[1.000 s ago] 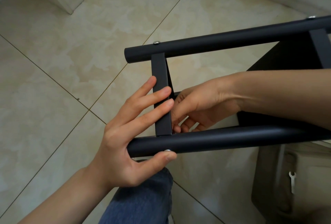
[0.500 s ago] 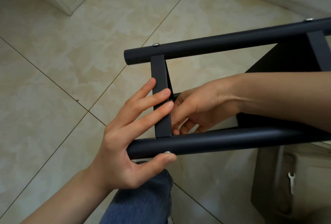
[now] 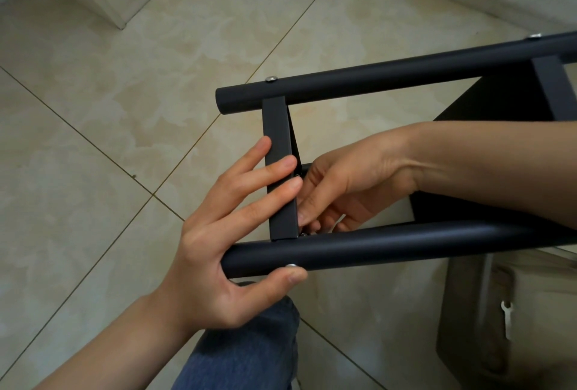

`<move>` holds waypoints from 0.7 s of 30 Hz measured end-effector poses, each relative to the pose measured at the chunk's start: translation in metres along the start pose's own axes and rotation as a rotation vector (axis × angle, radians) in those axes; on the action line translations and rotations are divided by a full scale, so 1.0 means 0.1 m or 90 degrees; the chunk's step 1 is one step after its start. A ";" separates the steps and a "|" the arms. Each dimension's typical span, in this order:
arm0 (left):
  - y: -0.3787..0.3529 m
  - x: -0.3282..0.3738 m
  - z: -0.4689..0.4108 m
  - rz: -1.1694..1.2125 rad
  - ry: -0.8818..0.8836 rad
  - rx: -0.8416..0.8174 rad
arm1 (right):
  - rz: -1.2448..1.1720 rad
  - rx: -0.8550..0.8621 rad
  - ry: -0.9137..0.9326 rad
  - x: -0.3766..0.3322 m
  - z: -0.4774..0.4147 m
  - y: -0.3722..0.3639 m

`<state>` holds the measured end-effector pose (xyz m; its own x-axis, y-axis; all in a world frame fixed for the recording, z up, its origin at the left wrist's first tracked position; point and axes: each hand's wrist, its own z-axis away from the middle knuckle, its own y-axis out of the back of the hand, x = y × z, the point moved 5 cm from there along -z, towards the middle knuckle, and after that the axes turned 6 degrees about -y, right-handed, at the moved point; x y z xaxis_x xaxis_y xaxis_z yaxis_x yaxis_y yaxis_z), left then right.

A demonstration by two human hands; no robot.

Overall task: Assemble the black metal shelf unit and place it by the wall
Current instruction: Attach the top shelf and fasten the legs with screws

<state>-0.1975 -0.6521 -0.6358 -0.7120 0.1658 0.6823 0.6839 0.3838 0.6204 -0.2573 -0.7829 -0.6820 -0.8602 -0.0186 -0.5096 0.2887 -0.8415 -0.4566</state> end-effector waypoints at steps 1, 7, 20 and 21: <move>0.00 0.00 0.00 0.000 0.000 0.000 | -0.004 -0.002 0.001 0.00 0.00 -0.01; -0.01 0.00 0.01 0.000 -0.004 0.003 | -0.022 -0.001 -0.010 -0.01 0.00 -0.03; 0.00 -0.01 0.04 0.042 0.033 -0.013 | 0.011 0.054 0.021 -0.04 0.15 -0.04; 0.00 -0.01 0.05 0.047 0.043 -0.017 | 0.027 0.064 0.025 -0.04 0.21 -0.05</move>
<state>-0.1980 -0.6474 -0.6385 -0.6480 0.1305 0.7503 0.7386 0.3479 0.5774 -0.2642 -0.7900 -0.6625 -0.8306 -0.0356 -0.5557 0.2785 -0.8907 -0.3592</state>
